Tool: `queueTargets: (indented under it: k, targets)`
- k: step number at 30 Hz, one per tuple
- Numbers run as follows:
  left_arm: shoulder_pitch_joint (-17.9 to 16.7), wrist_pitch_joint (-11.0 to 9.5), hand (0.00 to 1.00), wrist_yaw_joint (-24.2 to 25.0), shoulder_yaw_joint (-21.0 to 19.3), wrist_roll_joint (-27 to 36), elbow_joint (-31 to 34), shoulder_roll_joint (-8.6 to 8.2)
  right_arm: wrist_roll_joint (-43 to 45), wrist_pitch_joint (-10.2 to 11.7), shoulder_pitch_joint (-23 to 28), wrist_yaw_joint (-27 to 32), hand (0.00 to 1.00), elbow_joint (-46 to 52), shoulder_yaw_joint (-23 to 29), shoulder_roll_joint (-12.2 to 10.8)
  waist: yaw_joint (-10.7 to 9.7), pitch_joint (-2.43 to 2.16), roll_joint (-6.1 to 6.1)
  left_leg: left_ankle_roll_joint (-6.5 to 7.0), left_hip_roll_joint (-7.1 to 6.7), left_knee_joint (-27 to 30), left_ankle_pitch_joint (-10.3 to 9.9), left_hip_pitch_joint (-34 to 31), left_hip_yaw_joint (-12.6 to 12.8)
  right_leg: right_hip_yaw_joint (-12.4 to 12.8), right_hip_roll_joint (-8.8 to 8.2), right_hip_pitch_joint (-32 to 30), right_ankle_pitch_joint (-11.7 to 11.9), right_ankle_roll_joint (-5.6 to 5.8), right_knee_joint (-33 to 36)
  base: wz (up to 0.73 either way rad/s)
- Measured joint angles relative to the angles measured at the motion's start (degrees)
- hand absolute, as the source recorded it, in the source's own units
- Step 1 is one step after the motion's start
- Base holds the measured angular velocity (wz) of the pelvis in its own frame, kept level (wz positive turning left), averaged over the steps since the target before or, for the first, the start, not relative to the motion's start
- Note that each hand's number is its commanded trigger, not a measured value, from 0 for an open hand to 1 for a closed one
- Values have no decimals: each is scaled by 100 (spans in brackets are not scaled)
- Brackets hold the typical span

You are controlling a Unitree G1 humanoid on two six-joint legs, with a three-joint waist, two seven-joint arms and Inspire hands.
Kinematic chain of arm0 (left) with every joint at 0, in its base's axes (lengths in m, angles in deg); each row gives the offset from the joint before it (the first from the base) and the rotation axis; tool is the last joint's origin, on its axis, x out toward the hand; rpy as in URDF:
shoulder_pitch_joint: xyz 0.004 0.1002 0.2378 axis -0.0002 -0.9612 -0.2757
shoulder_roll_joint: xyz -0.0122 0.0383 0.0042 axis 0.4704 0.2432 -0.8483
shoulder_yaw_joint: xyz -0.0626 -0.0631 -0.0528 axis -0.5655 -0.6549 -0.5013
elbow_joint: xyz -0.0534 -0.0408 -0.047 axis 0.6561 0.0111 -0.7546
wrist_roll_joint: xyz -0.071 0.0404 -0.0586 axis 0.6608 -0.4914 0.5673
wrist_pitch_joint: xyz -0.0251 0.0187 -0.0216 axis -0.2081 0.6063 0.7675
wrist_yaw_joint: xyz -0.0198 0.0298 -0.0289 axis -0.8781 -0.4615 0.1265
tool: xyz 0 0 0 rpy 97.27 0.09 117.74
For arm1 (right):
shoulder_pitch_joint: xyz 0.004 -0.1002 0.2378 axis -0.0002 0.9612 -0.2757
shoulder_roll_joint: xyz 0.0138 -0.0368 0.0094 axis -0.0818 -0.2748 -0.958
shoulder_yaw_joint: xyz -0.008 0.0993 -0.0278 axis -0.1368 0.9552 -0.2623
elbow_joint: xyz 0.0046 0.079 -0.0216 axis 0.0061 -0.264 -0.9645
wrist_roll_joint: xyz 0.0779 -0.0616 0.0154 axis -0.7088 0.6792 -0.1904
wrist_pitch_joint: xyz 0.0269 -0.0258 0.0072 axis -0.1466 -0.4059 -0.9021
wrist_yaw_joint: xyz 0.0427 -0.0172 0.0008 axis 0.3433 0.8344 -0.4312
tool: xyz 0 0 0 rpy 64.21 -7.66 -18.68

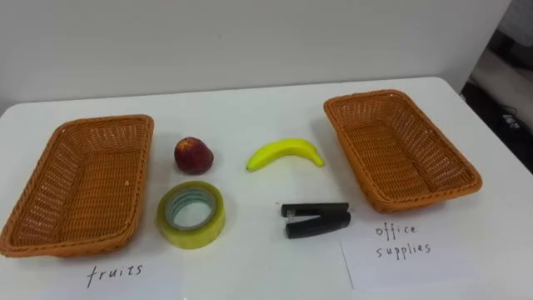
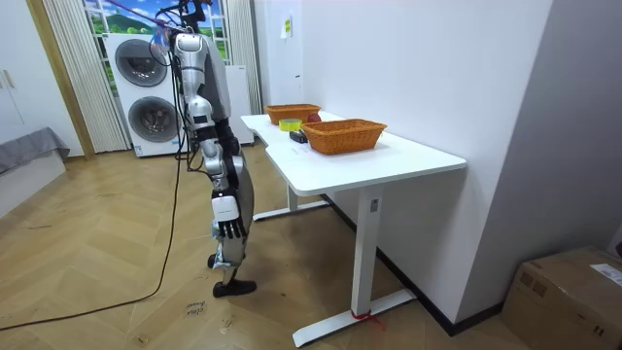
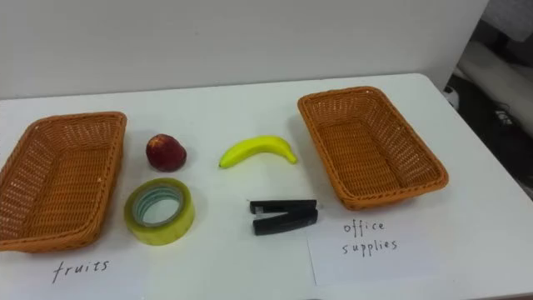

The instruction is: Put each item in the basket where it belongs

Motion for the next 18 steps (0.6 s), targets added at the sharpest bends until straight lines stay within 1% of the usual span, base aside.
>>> queueTargets:
  k: [7,10,14,18]
  targets:
    - [2,-4,0,0,0,-87,0,-2,0,-11,-20,-41,0,-39,1,9,-4,0,0,0,0,0,0,-6,0,3,-3,-8,0,0,0,0]
    - [11,-7,0,1,-1,-238,5,-7,-27,-8,-25,-38,0,-40,0,9,3,-2,3,0,1,2,0,-41,0,8,2,-44,0,0,5,0]
    - [-2,-16,0,0,0,-462,82,-41,-145,3,-36,-18,0,-37,-2,8,8,-5,4,0,2,4,0,-83,1,7,3,-88,2,-1,8,0]
    - [-29,-58,0,-4,-3,-463,124,-51,-407,22,-29,25,0,-42,-2,-2,7,-5,6,0,3,4,0,-85,3,-14,-1,-85,1,-1,2,0]
